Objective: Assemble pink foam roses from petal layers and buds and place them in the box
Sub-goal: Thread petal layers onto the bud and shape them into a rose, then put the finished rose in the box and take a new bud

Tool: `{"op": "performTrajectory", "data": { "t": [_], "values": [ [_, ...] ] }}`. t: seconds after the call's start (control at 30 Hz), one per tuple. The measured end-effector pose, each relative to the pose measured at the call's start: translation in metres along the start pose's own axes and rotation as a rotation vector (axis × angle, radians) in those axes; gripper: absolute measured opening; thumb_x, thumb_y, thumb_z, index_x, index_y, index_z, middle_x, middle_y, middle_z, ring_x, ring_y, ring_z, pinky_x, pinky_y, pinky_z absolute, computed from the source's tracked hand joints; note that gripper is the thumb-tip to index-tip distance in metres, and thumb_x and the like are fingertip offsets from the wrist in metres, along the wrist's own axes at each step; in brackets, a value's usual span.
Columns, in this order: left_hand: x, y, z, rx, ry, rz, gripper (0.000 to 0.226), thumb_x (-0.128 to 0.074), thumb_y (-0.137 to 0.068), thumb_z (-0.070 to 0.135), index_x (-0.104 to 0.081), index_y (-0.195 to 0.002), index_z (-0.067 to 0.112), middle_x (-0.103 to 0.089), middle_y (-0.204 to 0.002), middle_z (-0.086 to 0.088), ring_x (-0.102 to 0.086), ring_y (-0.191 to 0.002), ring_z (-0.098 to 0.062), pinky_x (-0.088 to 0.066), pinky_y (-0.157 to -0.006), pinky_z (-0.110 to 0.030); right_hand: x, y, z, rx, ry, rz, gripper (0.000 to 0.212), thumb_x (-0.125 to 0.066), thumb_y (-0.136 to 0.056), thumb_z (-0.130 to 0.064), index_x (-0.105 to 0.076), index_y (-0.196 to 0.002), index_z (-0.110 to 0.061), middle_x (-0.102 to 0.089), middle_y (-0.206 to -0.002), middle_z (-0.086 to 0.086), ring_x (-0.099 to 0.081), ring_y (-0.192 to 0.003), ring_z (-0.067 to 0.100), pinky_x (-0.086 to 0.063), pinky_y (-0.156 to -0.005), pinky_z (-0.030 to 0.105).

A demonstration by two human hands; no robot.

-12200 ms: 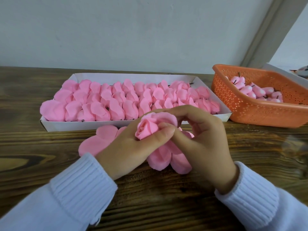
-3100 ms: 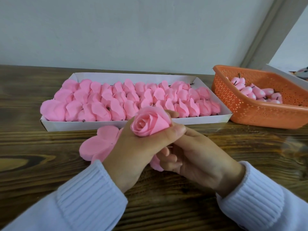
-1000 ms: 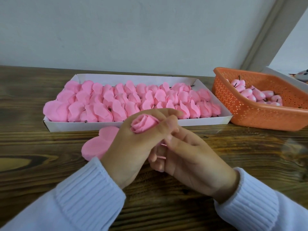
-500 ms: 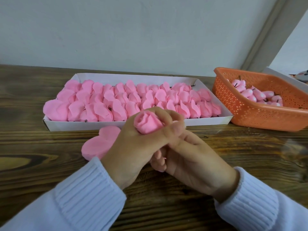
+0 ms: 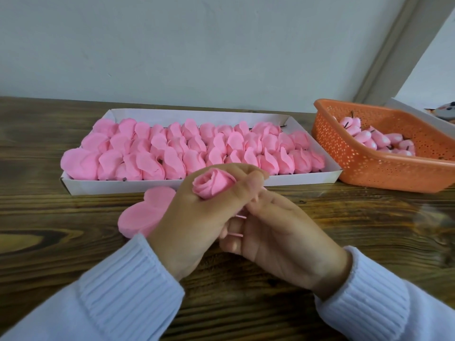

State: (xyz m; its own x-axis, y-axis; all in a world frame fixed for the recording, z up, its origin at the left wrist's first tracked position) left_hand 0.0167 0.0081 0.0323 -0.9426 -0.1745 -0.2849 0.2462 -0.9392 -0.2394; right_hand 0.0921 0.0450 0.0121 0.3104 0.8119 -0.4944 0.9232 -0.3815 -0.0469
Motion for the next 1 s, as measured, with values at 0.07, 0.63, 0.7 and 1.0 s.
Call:
{"op": "performTrajectory", "data": {
  "t": [0.07,0.63,0.7,1.0],
  "values": [
    [0.002,-0.002,0.001,0.006,0.003,-0.004,0.023,-0.069,-0.064,0.036,-0.067,-0.062,0.014,-0.072,-0.088,0.003,-0.050,-0.038,-0.004,-0.038,-0.034,-0.015,-0.001,0.001,-0.003,0.032,-0.025,-0.015,0.022,-0.051,-0.086,-0.017,-0.053,-0.105,-0.004,-0.062,-0.074,0.003,-0.059,-0.067,0.010,-0.046,-0.060,0.021],
    [0.004,-0.003,0.002,-0.024,-0.073,0.089,0.035,-0.063,-0.074,0.046,-0.057,-0.052,0.019,-0.070,-0.096,-0.007,-0.066,-0.104,-0.025,-0.048,-0.096,-0.055,0.007,0.004,-0.024,0.436,0.646,0.130,0.010,-0.066,-0.082,-0.002,-0.063,-0.090,-0.007,-0.069,-0.087,0.015,-0.065,-0.084,0.013,-0.052,-0.077,0.023],
    [0.005,-0.003,0.001,-0.033,-0.091,0.088,0.034,-0.067,-0.079,0.037,-0.059,-0.052,0.019,-0.066,-0.096,-0.015,-0.065,-0.104,-0.027,-0.045,-0.098,-0.058,0.006,0.004,-0.028,0.428,0.745,0.113,0.012,-0.069,-0.080,-0.001,-0.065,-0.091,-0.003,-0.069,-0.086,0.007,-0.064,-0.083,0.007,-0.050,-0.077,0.020],
    [0.028,-0.006,0.003,-0.156,-0.172,0.403,0.025,-0.050,-0.082,0.041,-0.067,-0.069,0.029,-0.071,-0.088,0.006,-0.066,-0.093,-0.010,-0.050,-0.086,-0.034,0.006,-0.007,-0.050,0.092,1.127,-0.061,0.024,-0.070,-0.085,-0.005,-0.065,-0.109,-0.005,-0.072,-0.099,0.004,-0.069,-0.093,0.017,-0.055,-0.086,0.034]
  ]
}}
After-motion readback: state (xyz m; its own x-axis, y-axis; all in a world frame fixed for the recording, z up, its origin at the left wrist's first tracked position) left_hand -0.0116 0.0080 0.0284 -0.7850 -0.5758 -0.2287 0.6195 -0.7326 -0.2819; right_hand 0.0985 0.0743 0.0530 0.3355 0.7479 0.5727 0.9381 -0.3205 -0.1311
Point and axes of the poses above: each hand's wrist, its own y-axis away from the middle knuckle, its own x-axis out of the back of the hand, z = x × y, the point moved 5 cm from there along -y, towards the middle knuckle
